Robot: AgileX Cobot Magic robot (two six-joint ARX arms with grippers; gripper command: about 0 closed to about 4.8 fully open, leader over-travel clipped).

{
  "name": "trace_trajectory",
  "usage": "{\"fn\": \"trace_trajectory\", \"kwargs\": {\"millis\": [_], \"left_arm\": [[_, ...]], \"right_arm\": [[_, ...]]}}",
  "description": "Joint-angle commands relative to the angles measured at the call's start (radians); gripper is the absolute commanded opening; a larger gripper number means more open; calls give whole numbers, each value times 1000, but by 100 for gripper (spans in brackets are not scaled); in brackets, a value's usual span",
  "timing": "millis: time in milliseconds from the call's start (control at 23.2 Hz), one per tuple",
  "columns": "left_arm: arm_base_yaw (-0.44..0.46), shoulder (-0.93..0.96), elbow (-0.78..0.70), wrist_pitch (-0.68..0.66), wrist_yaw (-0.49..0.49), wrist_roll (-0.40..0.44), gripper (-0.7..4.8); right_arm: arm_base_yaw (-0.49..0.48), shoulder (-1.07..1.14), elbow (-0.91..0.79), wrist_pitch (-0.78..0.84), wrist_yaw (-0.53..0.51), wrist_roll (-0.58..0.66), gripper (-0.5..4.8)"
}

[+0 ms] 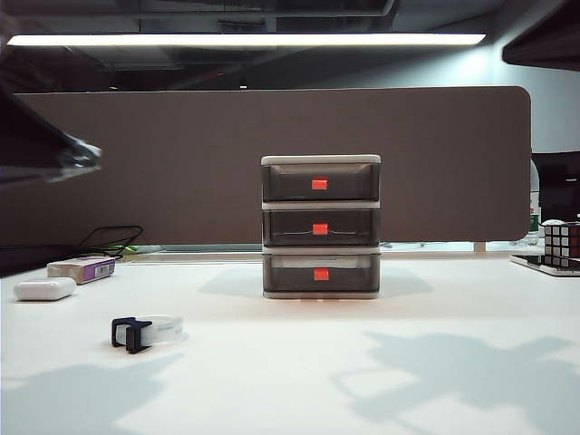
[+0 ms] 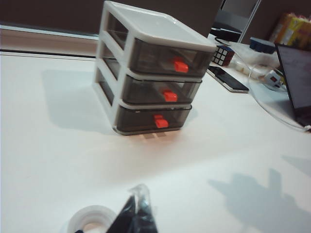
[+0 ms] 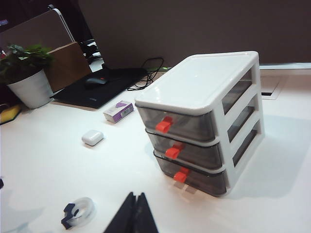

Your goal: Open the second layer of the drawer on the table, pick up the transparent tape on the table and put it in, and finally close the drawer.

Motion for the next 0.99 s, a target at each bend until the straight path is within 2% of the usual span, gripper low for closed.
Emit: {"fn": "trace_trajectory", "kwargs": {"millis": [43,172,344,388,517,689,775,861,990], "left_arm": [[0,220,56,193,4,37,-1],[0,404,117,313,6,82,0],[0,632,211,449,8,118,57],[0,709,246,480,26,121,92],[-1,839,327,529,122,112,108],[-1,873,369,542,158,121,107],[1,882,389,542,142,121,107],[6,919,438,525,125,122,107],[8,972,494,495,104,121,129]], "right_arm": [[1,74,14,85,-20,-1,-5],[1,115,14,128,-43,-1,-5],[0,152,19,153,-42,-2,-5],[0,169,21,164,-45,-2,-5],[0,224,29,201,-48,-13,-5],[0,300,51,230,-71,-26,-5],[0,345,62,264,-86,-55,-5],[6,425,107,302,-150,-52,-5],[8,484,159,295,-154,-51,-5]]}}
